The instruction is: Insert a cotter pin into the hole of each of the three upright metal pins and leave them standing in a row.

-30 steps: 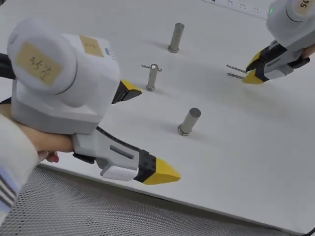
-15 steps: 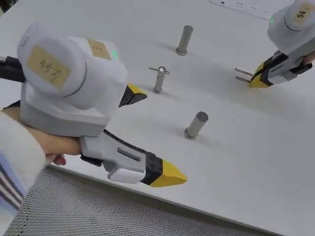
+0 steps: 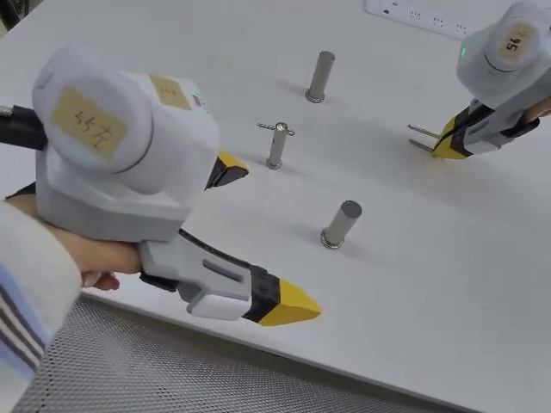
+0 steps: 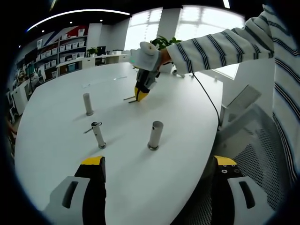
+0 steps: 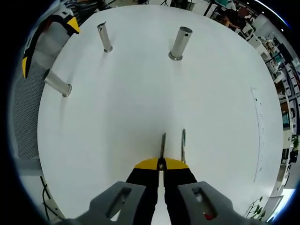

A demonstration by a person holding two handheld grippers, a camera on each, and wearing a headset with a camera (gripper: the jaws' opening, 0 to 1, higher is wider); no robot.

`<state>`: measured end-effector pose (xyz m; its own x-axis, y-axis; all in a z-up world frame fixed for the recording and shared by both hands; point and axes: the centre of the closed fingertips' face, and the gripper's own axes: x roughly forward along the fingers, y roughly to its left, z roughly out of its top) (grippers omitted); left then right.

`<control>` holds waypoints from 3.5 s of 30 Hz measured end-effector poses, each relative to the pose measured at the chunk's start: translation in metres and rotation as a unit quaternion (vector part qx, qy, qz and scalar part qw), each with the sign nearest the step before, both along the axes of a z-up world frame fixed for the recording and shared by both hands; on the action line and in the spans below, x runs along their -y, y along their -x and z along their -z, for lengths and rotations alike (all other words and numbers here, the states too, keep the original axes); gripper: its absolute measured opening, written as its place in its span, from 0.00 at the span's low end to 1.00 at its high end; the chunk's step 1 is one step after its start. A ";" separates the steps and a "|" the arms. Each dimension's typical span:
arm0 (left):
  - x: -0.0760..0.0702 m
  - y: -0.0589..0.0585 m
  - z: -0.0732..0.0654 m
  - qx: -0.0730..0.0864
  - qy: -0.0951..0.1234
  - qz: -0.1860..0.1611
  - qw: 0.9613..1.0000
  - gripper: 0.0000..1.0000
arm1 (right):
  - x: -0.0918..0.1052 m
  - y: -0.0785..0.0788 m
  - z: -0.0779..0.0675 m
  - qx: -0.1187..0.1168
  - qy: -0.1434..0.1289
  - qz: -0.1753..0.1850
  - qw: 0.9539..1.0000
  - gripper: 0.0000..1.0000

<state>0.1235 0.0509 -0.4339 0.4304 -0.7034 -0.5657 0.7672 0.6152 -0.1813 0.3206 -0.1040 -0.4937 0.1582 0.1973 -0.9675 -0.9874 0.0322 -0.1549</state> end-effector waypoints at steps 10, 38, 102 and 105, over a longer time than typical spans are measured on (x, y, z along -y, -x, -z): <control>-0.004 0.001 -0.002 -0.005 0.012 -0.015 1.000 0.90 | 0.003 0.016 -0.014 -0.001 -0.008 -0.011 1.000 0.00; 0.011 -0.012 -0.025 -0.031 0.086 -0.056 0.994 0.77 | -0.033 0.092 -0.093 0.138 -0.138 -0.053 0.979 0.00; 0.047 -0.017 -0.065 -0.133 0.259 -0.055 0.955 0.00 | -0.113 0.182 -0.120 0.205 -0.211 -0.150 0.944 0.00; 0.046 -0.017 -0.065 -0.131 0.255 -0.055 0.957 0.00 | -0.113 0.182 -0.119 0.199 -0.217 -0.144 0.945 0.00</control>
<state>0.1409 0.0046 -0.3684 0.4085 -0.8747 -0.2607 0.5895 0.4709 -0.6563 0.1386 0.0093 -0.3743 0.3724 0.6519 -0.6606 -0.8310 -0.0828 -0.5501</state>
